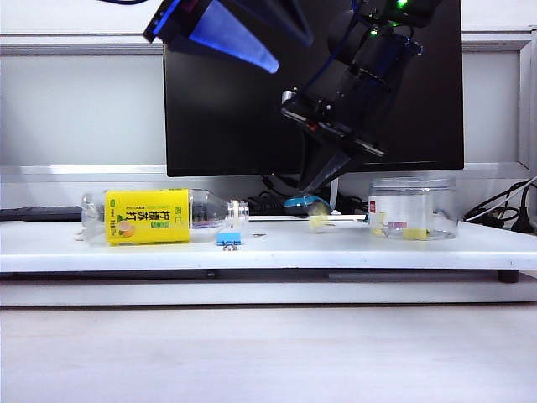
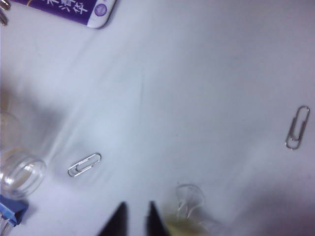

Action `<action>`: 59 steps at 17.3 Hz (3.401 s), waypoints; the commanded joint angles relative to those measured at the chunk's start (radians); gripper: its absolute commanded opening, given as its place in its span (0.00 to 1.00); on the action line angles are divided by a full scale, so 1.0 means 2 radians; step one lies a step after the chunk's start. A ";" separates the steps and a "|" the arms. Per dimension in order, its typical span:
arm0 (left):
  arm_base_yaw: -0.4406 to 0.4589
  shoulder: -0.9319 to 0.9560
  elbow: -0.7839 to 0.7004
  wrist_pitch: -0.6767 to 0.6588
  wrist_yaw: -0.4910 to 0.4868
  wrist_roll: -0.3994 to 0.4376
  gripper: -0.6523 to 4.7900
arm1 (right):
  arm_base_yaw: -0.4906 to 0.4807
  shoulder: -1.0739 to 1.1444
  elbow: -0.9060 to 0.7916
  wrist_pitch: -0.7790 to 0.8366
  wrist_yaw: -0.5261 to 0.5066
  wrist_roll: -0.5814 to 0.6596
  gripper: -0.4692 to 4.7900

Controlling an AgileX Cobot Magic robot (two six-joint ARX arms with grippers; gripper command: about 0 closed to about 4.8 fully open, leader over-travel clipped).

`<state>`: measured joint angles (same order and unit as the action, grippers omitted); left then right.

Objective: Take the clips out of the round transparent plastic box and place them on the table.

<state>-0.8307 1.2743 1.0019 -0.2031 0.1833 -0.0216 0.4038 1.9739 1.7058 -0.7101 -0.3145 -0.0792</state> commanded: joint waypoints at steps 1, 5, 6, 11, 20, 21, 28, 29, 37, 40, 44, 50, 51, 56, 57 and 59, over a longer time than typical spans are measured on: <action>0.000 0.008 0.041 -0.004 0.002 0.019 0.56 | 0.001 -0.003 0.002 0.008 0.001 -0.002 0.19; 0.000 0.049 0.101 -0.068 0.002 0.023 0.56 | -0.004 -0.008 0.016 0.002 0.002 -0.002 0.19; 0.000 0.061 0.109 -0.086 0.002 0.028 0.56 | -0.004 -0.011 0.028 -0.012 0.002 -0.002 0.19; 0.000 0.070 0.125 -0.091 0.002 0.034 0.56 | -0.034 -0.032 0.127 -0.144 0.082 -0.005 0.19; -0.001 0.099 0.162 -0.111 0.021 0.023 0.56 | -0.056 -0.033 0.128 -0.268 0.074 0.000 0.22; -0.001 0.099 0.162 -0.111 0.021 0.021 0.56 | -0.057 -0.029 0.128 -0.274 0.079 0.000 0.22; -0.001 0.099 0.163 -0.118 0.034 0.014 0.56 | -0.057 -0.025 0.065 -0.251 0.077 0.004 0.22; -0.001 0.099 0.163 -0.119 0.034 0.014 0.56 | -0.057 -0.023 0.065 -0.246 0.069 0.008 0.22; -0.001 0.099 0.163 -0.128 0.032 0.016 0.56 | -0.056 0.015 0.065 -0.225 0.034 0.025 0.22; -0.001 0.099 0.163 -0.128 0.032 0.021 0.56 | -0.056 0.017 0.065 -0.214 0.032 0.028 0.22; -0.001 0.099 0.163 -0.127 0.032 0.025 0.56 | -0.056 0.033 0.065 -0.209 0.022 0.031 0.22; -0.001 0.099 0.163 -0.127 0.028 0.026 0.56 | -0.055 0.057 0.065 -0.198 0.023 0.036 0.20; 0.000 0.099 0.163 -0.127 0.028 0.026 0.56 | -0.055 0.058 0.065 -0.197 0.023 0.036 0.15; 0.000 0.099 0.163 -0.127 0.019 0.035 0.56 | -0.055 0.060 0.065 -0.199 0.023 0.036 0.09; 0.000 0.099 0.163 -0.127 0.019 0.037 0.56 | -0.055 0.060 0.066 -0.204 0.023 0.035 0.09; 0.000 0.099 0.163 -0.127 0.019 0.039 0.56 | -0.055 0.056 0.066 -0.213 0.023 0.033 0.09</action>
<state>-0.8307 1.4761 1.3228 -0.4675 0.2207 0.0498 0.2924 2.0918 1.8370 -1.1164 -0.2661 -0.0090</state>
